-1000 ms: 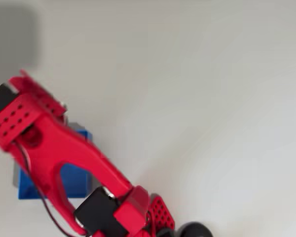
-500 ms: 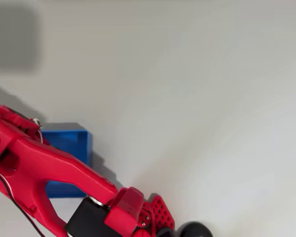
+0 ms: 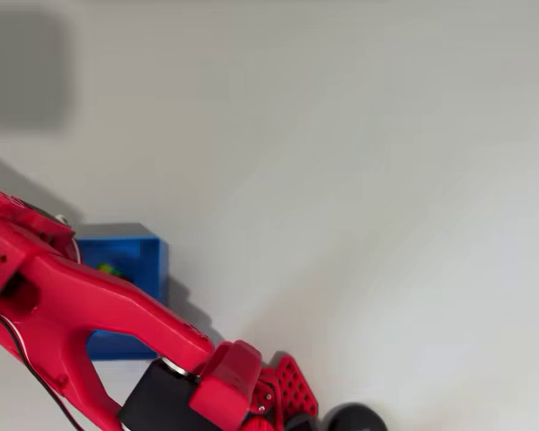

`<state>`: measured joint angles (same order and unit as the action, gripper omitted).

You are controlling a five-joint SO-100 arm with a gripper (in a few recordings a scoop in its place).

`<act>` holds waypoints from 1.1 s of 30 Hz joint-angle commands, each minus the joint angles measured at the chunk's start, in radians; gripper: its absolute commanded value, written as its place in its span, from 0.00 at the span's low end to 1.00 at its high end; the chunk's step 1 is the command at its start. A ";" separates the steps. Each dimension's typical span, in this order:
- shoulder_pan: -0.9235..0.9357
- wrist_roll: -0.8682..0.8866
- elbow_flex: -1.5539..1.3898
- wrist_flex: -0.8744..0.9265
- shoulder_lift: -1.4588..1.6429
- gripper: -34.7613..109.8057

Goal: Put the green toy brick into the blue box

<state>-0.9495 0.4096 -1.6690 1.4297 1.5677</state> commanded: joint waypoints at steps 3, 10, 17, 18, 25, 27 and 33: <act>-0.012 0.002 0.009 0.008 0.040 0.39; 0.063 -0.018 0.008 0.055 0.055 0.24; 0.192 -0.044 0.132 0.178 0.060 0.24; 0.213 -0.048 0.161 0.190 0.060 0.24; 0.345 -0.078 0.337 0.249 0.060 0.24; 0.390 -0.087 0.370 0.259 0.061 0.24; 0.538 -0.123 0.385 0.262 0.064 0.24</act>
<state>-0.4755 0.2915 -1.3330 1.6644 1.5677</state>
